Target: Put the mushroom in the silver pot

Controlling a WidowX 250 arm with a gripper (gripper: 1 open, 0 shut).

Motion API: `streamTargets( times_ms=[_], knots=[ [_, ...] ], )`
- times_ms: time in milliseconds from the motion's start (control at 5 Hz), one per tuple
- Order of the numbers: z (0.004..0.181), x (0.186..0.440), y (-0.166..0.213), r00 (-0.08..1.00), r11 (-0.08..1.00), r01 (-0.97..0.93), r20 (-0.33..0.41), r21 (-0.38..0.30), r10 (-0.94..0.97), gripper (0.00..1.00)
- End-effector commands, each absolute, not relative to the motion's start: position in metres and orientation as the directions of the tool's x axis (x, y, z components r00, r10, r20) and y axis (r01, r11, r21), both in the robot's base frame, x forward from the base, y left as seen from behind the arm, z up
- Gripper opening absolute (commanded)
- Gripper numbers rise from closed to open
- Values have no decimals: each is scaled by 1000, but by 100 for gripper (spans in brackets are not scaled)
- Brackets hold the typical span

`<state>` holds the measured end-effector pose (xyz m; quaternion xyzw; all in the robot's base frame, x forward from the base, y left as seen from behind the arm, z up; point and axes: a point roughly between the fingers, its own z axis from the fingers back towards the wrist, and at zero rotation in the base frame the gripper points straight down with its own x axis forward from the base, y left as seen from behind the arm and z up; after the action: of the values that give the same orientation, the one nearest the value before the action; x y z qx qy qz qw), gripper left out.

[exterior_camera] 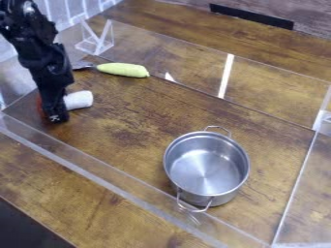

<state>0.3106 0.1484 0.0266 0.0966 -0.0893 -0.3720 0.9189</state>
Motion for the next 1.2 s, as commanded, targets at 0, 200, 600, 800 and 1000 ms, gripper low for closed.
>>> streamTargets(
  times_ms=[0, 200, 600, 800, 1000],
  knots=[
    [35, 314, 153, 668, 668, 704, 95, 242, -738, 0],
    [49, 309, 162, 653, 652, 717, 89, 247, -752, 0],
    [58, 300, 183, 618, 617, 747, 86, 246, -782, 0],
    [58, 298, 190, 641, 640, 728, 86, 245, -763, 0],
    [55, 296, 197, 662, 661, 710, 88, 242, -744, 0]
  ],
)
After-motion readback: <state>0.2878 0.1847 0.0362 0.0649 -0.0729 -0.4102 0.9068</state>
